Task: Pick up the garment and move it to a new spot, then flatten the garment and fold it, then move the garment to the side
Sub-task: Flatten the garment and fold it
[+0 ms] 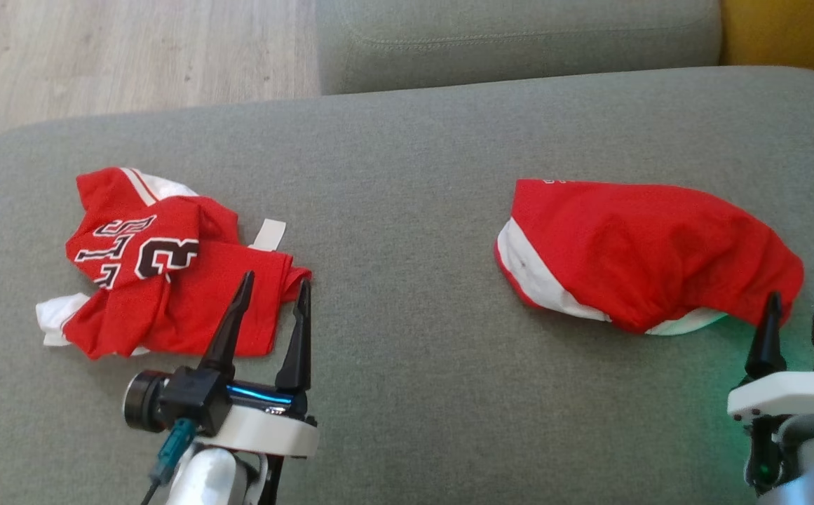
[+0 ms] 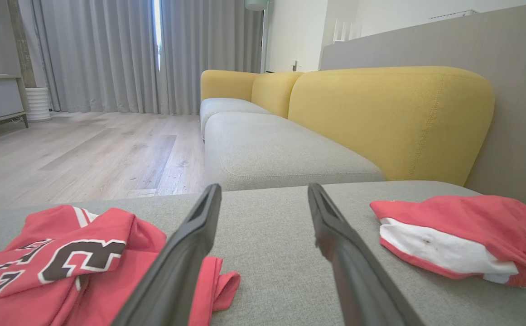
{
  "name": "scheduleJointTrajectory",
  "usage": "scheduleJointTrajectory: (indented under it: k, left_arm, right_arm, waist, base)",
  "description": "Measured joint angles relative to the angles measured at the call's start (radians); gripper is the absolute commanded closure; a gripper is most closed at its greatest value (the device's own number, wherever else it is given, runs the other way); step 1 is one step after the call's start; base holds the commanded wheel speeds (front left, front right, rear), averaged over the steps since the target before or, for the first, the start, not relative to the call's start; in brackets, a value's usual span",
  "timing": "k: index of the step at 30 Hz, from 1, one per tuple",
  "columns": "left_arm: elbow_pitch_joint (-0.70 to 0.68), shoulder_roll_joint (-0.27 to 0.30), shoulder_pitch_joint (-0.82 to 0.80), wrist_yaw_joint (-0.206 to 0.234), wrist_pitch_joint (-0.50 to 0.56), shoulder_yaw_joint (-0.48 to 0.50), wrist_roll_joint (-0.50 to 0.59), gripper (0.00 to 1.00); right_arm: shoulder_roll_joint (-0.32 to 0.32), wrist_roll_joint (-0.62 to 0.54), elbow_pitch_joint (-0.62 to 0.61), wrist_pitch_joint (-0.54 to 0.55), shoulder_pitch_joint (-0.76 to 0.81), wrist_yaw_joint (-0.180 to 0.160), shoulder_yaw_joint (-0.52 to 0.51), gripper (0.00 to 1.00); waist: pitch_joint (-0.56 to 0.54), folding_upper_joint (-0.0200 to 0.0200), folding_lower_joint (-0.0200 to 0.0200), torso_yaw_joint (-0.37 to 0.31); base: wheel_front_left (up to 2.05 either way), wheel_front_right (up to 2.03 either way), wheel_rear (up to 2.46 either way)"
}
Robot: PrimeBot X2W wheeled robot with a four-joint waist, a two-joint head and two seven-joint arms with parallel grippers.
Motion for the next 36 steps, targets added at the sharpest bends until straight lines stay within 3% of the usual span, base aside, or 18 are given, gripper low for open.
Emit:
scheduleJointTrajectory:
  k: [5,15,16,17,30,36]
  left_arm:
    - [0.003,0.000,-0.001,0.000,0.000,-0.006,0.000,0.00]
    - [0.005,0.000,-0.022,-0.001,0.000,-0.005,0.000,0.00]
    - [0.006,0.000,-0.024,-0.001,0.000,-0.005,0.000,0.00]
    - [0.005,0.000,-0.025,-0.001,0.000,-0.005,0.000,0.00]
    - [0.016,0.000,-0.024,0.000,0.000,-0.006,0.000,0.00]
    - [0.017,0.000,-0.015,0.005,0.000,-0.009,-0.010,0.00]
  right_arm:
    - [0.000,0.075,0.189,-0.001,-0.096,0.000,-0.056,0.00]
    - [0.000,0.095,0.356,-0.002,-0.230,0.000,-0.089,0.00]
    - [-0.001,0.094,0.363,-0.002,-0.235,0.000,-0.088,0.41]
    - [-0.001,0.094,0.366,-0.002,-0.239,0.000,-0.086,1.00]
    - [-0.002,0.220,0.100,-0.002,-0.254,0.000,0.217,1.00]
    - [-0.003,0.167,0.021,0.040,-0.424,0.000,0.230,1.00]
  waist:
    - [0.021,0.0000,0.0000,0.010]
    - [0.063,0.0000,0.0001,0.020]
    - [0.065,0.0000,0.0002,0.020]
    - [0.066,0.0000,0.0001,0.020]
    - [0.011,0.0000,0.0000,0.024]
    - [-0.023,0.0000,0.0000,0.039]
  base:
    - [0.00,0.00,0.00]
    - [0.00,0.00,0.00]
    - [0.00,0.00,0.00]
    - [0.00,0.00,0.00]
    - [0.00,0.00,0.00]
    - [0.00,0.00,0.00]
